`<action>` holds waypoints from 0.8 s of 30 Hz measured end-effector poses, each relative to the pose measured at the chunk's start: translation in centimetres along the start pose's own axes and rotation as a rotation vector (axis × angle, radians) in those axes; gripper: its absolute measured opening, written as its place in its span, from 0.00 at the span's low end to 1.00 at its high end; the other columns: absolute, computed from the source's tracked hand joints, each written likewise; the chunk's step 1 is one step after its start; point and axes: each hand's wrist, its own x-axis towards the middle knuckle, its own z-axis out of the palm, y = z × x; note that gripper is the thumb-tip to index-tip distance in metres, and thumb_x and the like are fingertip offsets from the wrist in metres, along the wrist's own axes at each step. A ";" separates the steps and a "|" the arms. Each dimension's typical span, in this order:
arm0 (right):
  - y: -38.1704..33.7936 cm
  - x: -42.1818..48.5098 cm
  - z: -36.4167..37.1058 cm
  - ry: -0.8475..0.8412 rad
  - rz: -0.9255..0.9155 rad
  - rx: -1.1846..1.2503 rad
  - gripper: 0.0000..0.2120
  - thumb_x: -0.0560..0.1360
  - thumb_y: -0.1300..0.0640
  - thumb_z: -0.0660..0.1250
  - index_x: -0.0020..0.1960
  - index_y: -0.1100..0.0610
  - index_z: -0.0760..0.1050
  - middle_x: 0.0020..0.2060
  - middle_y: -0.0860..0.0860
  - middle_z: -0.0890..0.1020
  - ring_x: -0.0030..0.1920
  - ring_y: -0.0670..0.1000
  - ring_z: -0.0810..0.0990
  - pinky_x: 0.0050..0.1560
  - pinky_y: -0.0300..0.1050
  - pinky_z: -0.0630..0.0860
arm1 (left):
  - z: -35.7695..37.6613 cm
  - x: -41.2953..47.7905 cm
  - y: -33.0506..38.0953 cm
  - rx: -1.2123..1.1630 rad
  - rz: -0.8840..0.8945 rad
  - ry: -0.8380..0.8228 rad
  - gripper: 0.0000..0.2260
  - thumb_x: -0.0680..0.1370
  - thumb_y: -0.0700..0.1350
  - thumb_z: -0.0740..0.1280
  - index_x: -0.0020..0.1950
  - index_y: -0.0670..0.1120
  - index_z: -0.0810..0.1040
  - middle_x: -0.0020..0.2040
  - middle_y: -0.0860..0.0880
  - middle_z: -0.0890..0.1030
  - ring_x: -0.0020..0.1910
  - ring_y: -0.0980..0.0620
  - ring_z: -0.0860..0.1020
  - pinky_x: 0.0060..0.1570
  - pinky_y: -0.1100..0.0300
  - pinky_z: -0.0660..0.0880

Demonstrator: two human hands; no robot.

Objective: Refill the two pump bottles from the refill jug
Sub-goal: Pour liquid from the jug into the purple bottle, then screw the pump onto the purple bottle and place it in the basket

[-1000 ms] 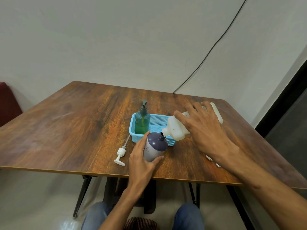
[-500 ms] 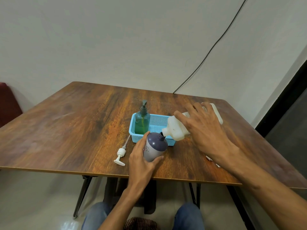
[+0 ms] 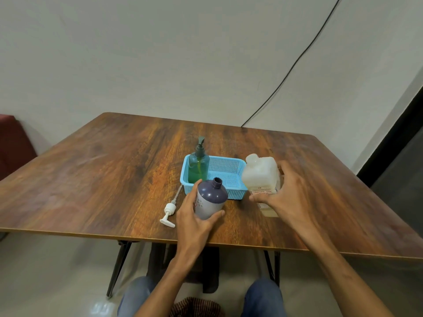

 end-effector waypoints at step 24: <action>2.2 -4.3 5.5 0.116 0.259 0.487 0.54 0.57 0.46 0.85 0.75 0.47 0.59 0.68 0.46 0.74 0.67 0.48 0.74 0.58 0.43 0.78 | -1.3 -0.5 0.0 -0.065 -0.081 -0.011 0.42 0.65 0.52 0.81 0.74 0.54 0.65 0.69 0.60 0.73 0.67 0.62 0.72 0.65 0.65 0.73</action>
